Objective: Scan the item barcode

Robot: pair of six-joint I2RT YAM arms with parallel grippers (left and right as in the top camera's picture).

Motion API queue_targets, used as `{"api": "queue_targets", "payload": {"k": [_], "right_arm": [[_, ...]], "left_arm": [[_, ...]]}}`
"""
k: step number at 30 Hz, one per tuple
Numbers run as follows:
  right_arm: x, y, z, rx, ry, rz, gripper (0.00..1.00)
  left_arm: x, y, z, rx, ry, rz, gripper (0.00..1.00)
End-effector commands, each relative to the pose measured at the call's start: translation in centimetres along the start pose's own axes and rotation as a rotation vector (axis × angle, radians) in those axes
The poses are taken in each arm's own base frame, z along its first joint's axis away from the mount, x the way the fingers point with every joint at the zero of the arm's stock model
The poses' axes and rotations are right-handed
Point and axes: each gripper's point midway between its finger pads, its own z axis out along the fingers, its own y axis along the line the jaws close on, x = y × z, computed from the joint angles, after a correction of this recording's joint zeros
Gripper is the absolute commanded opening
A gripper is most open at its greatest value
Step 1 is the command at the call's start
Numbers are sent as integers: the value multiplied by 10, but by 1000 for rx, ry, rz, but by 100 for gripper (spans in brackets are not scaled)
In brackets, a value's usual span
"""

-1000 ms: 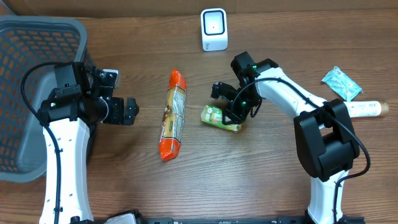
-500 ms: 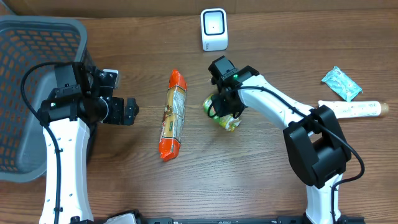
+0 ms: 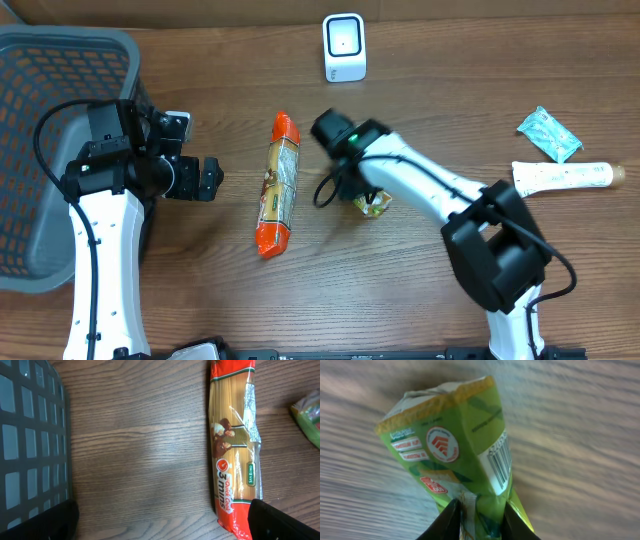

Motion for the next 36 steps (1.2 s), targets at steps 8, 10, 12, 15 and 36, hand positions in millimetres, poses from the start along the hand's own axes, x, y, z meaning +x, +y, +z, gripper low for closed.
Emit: {"api": "queue_targets", "payload": {"k": [8,10,12,15,36], "right_arm": [[17,26,-30,367,-219,-148,100],[18,30,-29,347,-215,-147,100],[17,29,-29,323,-206,-131,100],[10,19,-30,284,-192,-78,100],[44,-14,-8,-783,251,-36,92]], "left_arm": [[-6,-1,-2,5,-13,23,100],[-6,-1,-2,5,-13,23,100],[-6,-1,-2,5,-13,23,100],[-6,-1,-2,5,-13,23,100],[-6,-1,-2,5,-13,23,100]]}}
